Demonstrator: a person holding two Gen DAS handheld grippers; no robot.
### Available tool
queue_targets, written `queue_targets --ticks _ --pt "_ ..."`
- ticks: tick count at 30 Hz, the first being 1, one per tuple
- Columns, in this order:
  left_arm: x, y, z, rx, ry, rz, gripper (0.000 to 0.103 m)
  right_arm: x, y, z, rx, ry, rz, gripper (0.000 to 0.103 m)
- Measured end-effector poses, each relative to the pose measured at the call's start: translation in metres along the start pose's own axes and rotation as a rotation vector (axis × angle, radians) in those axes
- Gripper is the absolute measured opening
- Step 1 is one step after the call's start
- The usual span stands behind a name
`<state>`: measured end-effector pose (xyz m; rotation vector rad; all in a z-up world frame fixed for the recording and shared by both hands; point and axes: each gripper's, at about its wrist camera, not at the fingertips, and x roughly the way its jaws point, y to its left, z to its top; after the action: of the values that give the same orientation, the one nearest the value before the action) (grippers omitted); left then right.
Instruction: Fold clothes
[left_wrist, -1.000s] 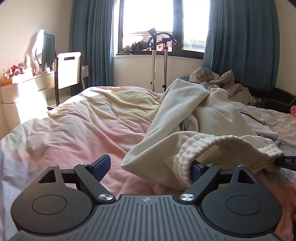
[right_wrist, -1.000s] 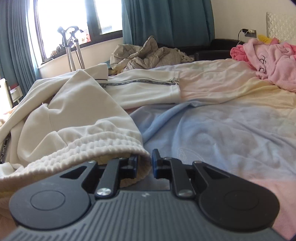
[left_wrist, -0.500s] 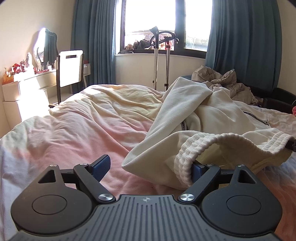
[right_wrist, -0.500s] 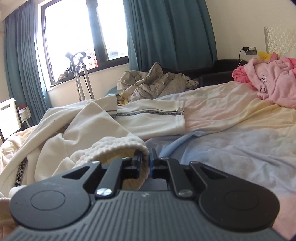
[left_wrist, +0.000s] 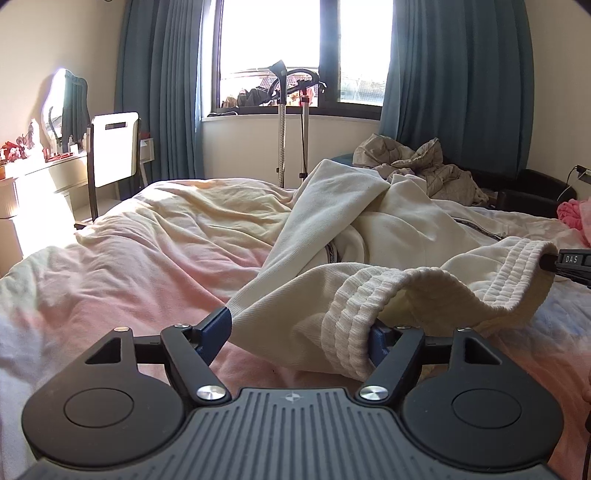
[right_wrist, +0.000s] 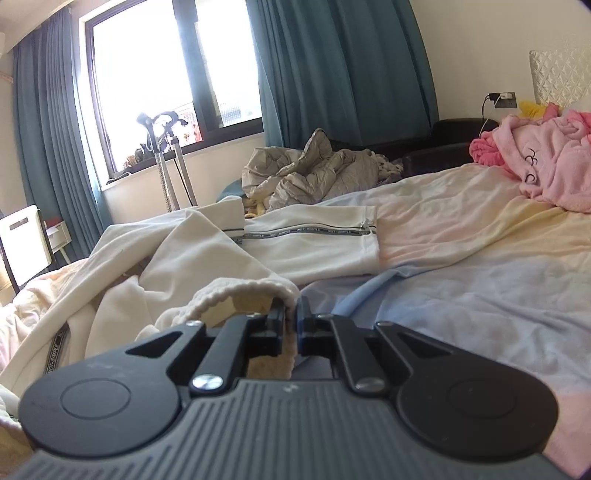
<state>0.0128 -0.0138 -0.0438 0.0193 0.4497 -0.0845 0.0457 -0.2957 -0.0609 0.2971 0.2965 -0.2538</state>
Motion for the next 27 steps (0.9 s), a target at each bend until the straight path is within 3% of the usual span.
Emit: queue_targets --ticks 6,12,15,16,17,23,27 --pt "0.0 -0.005 0.0 0.012 -0.024 -0.021 0.069 -0.002 0.004 0.004 -0.015 -0.001 -0.011 0.007" --pt "0.024 -0.026 -0.006 0.079 -0.019 0.022 0.068 0.025 -0.004 -0.015 -0.006 0.163 -0.076 0.009" --pt "0.034 -0.022 -0.008 0.044 -0.005 0.039 0.052 0.032 -0.006 -0.027 -0.031 0.21 -0.106 0.011" --pt "0.035 -0.018 -0.006 0.023 0.001 0.03 0.03 0.034 -0.007 -0.03 -0.034 0.219 -0.111 0.011" --pt "0.036 -0.014 -0.004 0.003 0.007 0.021 0.022 0.032 -0.008 -0.029 -0.023 0.212 -0.101 0.01" --pt "0.034 0.009 0.032 -0.121 -0.073 0.025 0.012 0.011 -0.012 -0.02 0.066 0.181 -0.007 0.006" --pt "0.039 0.035 0.088 -0.174 -0.142 0.019 0.011 -0.025 -0.002 -0.008 0.159 0.167 0.075 0.006"
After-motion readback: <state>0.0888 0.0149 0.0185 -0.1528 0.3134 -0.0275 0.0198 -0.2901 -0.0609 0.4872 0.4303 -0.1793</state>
